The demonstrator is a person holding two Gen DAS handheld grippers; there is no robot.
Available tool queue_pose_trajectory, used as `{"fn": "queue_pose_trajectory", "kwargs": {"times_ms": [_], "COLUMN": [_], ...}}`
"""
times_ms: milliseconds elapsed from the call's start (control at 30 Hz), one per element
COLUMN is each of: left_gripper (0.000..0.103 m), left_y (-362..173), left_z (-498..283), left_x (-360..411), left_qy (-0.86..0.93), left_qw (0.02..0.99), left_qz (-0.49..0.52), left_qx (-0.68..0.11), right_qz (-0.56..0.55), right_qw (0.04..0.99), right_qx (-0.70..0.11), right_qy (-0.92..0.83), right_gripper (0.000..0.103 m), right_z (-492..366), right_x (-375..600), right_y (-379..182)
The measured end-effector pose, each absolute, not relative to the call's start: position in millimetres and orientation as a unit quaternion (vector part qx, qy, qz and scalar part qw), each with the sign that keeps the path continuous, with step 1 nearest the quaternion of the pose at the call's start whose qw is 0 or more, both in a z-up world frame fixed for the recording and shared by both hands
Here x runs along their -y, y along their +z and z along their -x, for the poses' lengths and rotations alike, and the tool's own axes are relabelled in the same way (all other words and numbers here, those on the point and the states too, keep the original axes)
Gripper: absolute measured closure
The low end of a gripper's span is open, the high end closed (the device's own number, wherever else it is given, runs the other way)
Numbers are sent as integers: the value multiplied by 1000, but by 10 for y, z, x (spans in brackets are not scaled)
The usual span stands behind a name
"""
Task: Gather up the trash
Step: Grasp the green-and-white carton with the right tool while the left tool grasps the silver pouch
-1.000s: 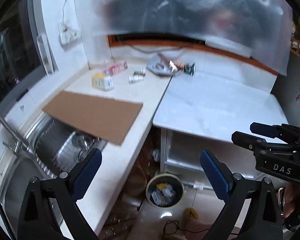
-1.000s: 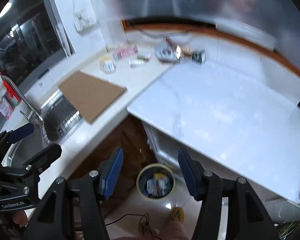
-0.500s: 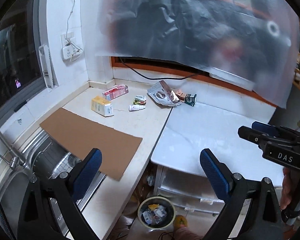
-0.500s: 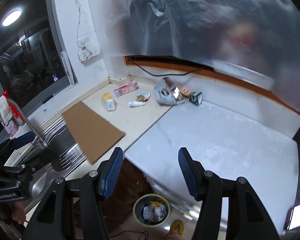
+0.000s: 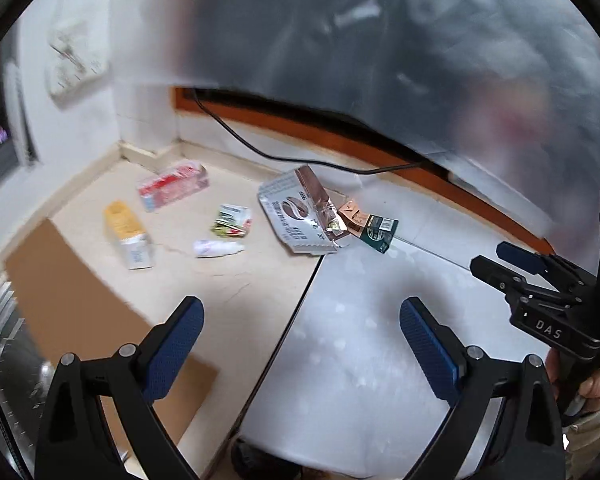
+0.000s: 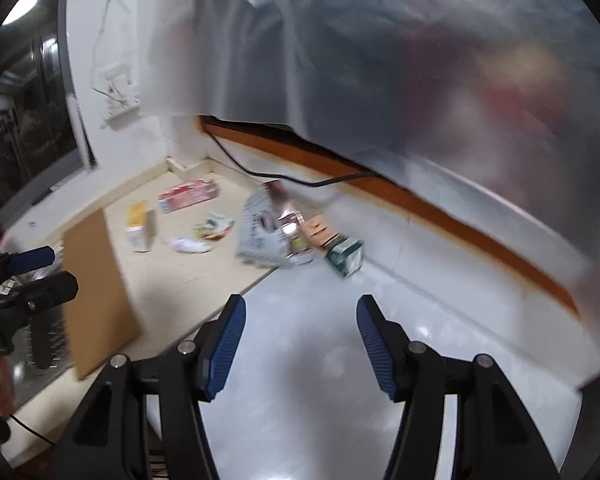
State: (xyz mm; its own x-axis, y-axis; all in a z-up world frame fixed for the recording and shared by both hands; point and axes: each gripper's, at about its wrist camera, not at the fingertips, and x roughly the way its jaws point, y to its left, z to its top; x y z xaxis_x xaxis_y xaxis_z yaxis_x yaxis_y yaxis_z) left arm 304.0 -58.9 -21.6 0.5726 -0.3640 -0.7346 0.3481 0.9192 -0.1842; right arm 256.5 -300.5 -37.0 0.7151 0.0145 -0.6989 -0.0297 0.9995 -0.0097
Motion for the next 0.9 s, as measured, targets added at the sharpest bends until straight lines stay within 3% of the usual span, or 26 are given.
{"fn": "queue_pose_trajectory", "kwargs": {"times_ms": [333,600,733,900], "left_gripper": [11,17,23,38], "left_y": [-1035,-1575,-1767,-1920], "left_z": [-4273,-4719,-4828,-4922], "left_x": [1141,1232,1312,1414], "left_qy": [-188,-167,-168,-172], "left_qw": [845,811,798,784], "left_qz": [70,107,121,147], "left_qx": [-496,-550,-566,-578], "right_qz": [78,133,145,121], "right_qw": [899,888,885,882], "right_qx": [-430,-440,-441,-453], "right_qy": [34,27,31,41], "right_gripper": [45,45,45,46], "right_z": [-3742,-4134,-4232,-4310], "right_x": [3189,3177,3216,3351], "right_y": [-1241,-1647,-1710,-1791]}}
